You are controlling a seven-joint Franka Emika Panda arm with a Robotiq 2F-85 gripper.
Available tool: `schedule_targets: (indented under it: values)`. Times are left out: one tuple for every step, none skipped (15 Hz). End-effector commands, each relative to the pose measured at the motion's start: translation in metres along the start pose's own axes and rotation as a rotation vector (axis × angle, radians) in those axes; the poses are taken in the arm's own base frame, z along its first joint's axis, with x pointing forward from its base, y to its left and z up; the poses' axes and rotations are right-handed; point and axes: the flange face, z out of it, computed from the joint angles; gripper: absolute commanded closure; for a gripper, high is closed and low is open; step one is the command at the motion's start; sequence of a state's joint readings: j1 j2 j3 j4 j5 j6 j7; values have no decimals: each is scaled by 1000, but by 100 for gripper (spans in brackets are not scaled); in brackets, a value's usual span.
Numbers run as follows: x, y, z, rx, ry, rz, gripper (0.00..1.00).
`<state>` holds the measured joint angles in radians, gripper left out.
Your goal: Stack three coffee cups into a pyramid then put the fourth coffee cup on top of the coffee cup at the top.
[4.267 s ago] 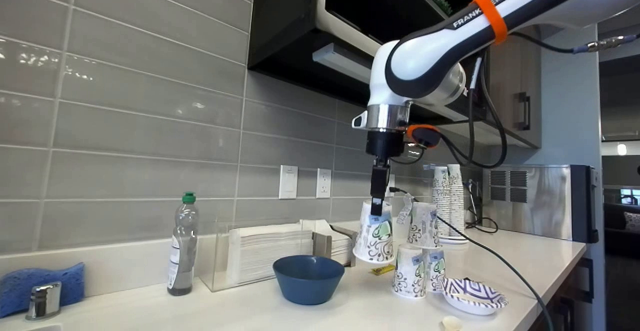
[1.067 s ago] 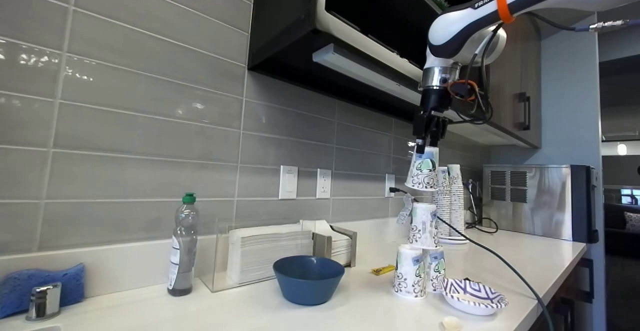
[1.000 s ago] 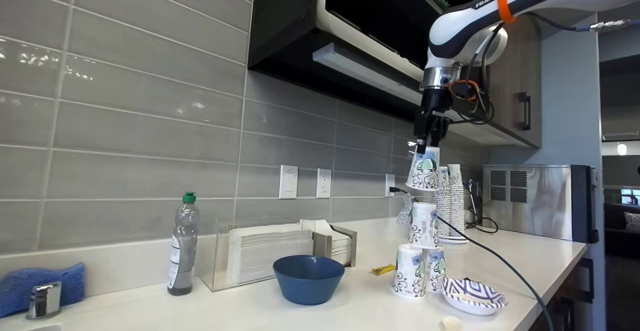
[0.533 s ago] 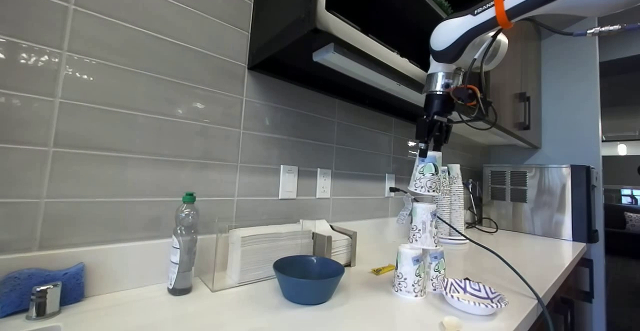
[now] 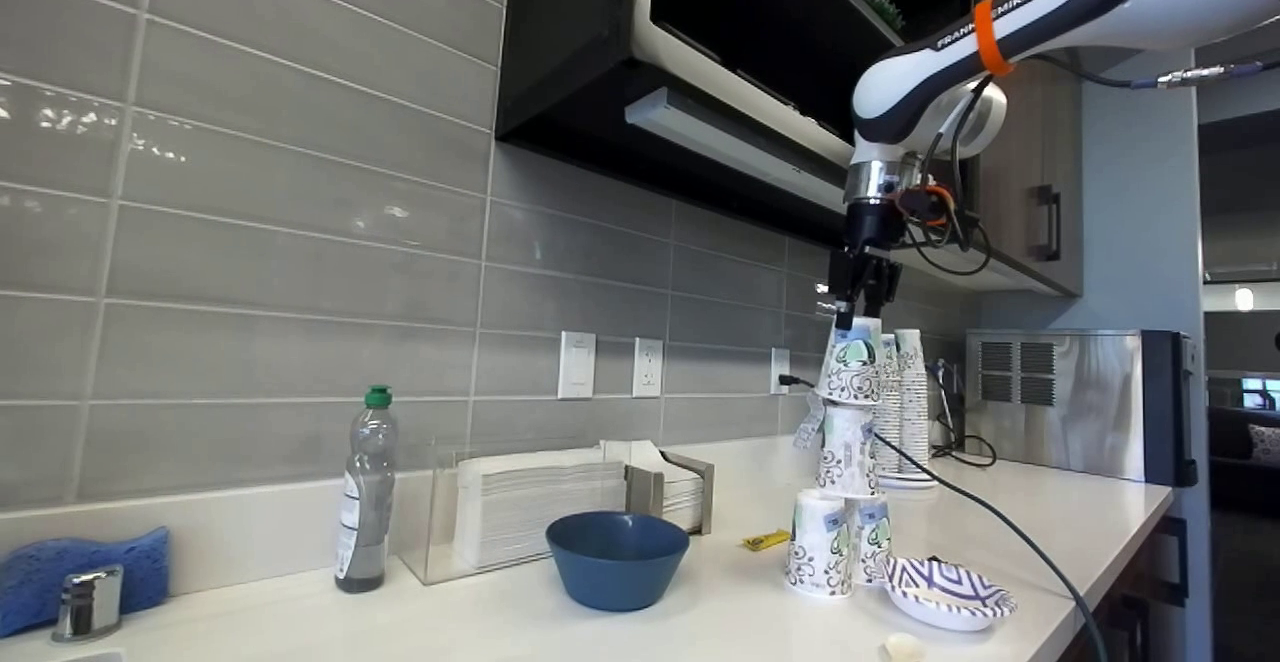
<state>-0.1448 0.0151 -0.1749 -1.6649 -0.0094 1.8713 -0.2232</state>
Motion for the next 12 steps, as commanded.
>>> schedule_targets:
  values:
    - [7,6,1,24,-2,19,59]
    - [8,6,2,26,-3,20,59]
    - [8,7,3,27,-3,22,59]
    - [9,8,3,28,-4,23,59]
    - [9,10,4,27,-4,26,59]
    - [10,11,4,28,-1,29,59]
    - [11,12,4,29,2,32,59]
    - [12,13,4,33,4,35,59]
    - [13,13,5,38,6,37,59]
    - [15,13,6,44,5,38,59]
    - [15,12,7,47,2,38,59]
    - [16,12,9,49,-3,37,59]
